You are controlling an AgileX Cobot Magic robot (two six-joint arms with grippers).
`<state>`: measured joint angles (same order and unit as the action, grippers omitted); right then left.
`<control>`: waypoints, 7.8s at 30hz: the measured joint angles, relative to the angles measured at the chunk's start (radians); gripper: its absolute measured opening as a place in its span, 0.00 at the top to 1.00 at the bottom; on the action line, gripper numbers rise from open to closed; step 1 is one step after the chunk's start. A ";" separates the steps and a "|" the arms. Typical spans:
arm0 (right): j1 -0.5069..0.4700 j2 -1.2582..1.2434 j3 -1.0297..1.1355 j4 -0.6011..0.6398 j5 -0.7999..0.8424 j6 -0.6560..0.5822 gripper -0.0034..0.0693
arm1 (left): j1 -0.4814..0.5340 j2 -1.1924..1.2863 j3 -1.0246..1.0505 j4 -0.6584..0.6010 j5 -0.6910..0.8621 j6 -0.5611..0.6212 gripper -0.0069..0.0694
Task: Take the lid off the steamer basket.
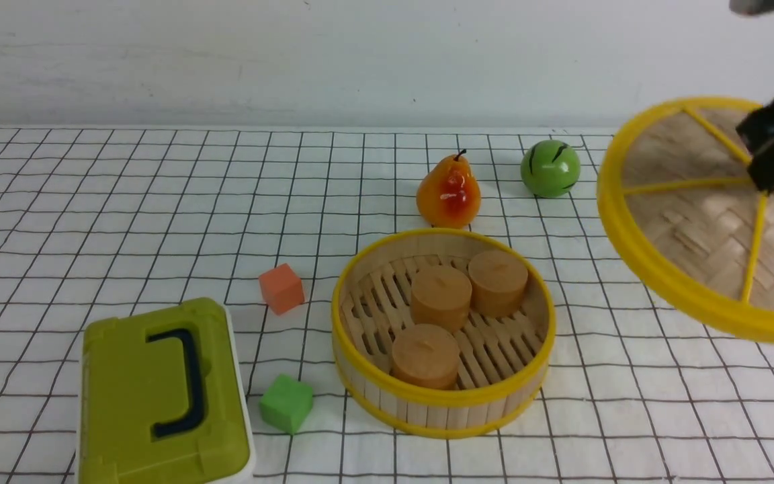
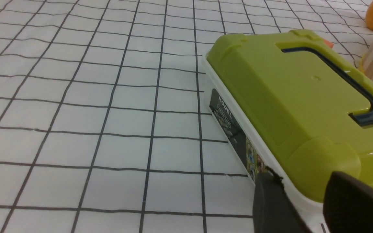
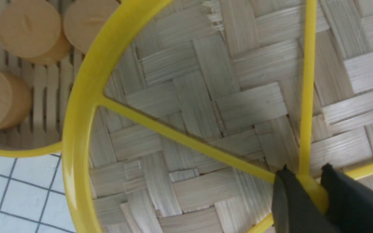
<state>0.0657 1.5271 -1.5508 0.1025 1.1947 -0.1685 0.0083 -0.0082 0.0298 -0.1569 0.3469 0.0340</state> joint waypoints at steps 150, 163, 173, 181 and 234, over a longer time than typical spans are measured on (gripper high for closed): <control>-0.056 -1.537 1.570 -0.116 -0.811 0.239 0.99 | 0.000 0.000 0.000 0.053 0.000 0.000 0.60; -0.056 -1.537 1.570 -0.117 -0.811 0.239 0.99 | 0.000 0.000 0.000 0.053 0.000 0.000 0.60; -0.056 -1.537 1.570 -0.117 -0.811 0.239 0.99 | 0.000 0.000 0.000 0.053 0.000 0.000 0.60; -0.056 -1.537 1.570 -0.117 -0.811 0.239 0.98 | 0.000 0.000 0.000 0.053 0.000 0.000 0.60; -0.056 -1.537 1.570 -0.117 -0.811 0.239 0.92 | 0.000 0.000 0.000 0.049 0.000 0.000 0.60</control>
<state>0.0096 -0.0097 0.0191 -0.0142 0.3833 0.0701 0.0083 -0.0082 0.0298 -0.1081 0.3469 0.0340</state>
